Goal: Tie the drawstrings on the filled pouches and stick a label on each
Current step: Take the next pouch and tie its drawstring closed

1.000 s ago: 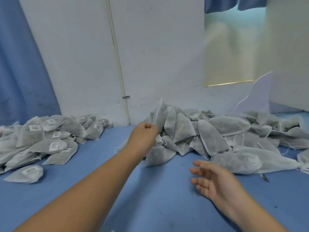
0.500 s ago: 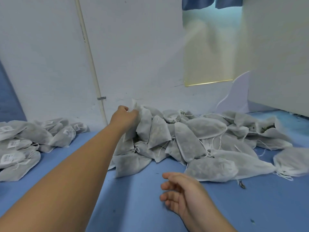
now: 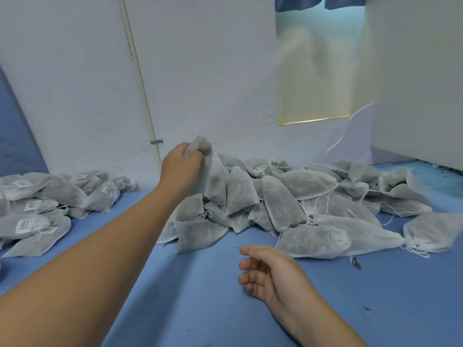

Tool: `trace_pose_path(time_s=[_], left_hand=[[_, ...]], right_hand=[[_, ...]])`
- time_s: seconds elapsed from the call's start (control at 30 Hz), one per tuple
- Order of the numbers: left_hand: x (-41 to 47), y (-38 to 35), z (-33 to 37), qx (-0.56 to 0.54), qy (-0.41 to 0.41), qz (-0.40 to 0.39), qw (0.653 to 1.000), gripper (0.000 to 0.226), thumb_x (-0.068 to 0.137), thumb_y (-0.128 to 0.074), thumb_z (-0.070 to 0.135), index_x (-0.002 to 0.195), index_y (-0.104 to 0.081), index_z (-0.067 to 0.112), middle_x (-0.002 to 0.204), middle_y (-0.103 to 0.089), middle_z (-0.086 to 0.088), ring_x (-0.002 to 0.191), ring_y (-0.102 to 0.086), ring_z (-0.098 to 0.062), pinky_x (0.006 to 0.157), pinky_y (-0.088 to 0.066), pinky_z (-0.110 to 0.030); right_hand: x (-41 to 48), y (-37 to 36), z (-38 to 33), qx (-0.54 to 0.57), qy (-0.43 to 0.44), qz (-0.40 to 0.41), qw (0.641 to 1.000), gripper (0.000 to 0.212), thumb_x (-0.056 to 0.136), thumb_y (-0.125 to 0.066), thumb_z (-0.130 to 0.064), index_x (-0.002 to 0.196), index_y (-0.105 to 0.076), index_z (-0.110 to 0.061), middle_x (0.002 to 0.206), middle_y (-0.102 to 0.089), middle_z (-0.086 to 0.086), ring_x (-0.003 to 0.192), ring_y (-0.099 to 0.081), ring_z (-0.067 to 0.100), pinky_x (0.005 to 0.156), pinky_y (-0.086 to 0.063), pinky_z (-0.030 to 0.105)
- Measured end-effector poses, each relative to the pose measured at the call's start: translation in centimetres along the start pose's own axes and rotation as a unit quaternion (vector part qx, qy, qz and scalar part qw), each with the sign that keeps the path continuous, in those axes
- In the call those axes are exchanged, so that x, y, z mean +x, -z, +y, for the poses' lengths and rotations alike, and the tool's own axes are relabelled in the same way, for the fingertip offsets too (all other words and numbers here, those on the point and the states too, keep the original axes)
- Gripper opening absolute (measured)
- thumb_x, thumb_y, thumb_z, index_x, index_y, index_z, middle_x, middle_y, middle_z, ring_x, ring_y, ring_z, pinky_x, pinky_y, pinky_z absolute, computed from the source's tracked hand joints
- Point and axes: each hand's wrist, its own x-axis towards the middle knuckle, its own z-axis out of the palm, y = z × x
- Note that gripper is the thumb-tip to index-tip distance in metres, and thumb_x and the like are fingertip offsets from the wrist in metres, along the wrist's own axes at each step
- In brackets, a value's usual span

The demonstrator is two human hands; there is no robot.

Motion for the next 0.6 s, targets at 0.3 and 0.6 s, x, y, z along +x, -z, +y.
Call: trace_pose_path(time_s=[0.3, 0.6], left_hand=[[-11.3, 7.3, 0.5, -0.035, 0.101, -0.357, 0.928, 0.061, 0.057, -0.061, 0.040, 0.098, -0.067, -0.005, 0.098, -0.069, -0.025, 0.088, -0.062, -0.024, 0.091, -0.049, -0.048], [-19.3, 10.9, -1.3, -0.060, 0.196, -0.400, 0.893, 0.039, 0.071, -0.062, 0.048, 0.094, -0.073, 0.018, 0.084, -0.071, -0.001, 0.074, -0.065, -0.013, 0.068, -0.049, -0.026]], right_hand=[[-2.1, -1.5, 0.4, -0.030, 0.018, 0.010, 0.999, 0.017, 0.087, -0.059, -0.012, 0.099, -0.066, -0.002, 0.071, -0.065, 0.006, 0.056, -0.060, 0.019, 0.050, -0.041, 0.026], [-4.5, -3.7, 2.2, -0.125, 0.053, -0.170, 0.976, 0.064, 0.069, -0.059, -0.058, 0.117, -0.064, -0.016, 0.118, -0.067, -0.002, 0.091, -0.067, 0.019, 0.089, -0.051, 0.045]])
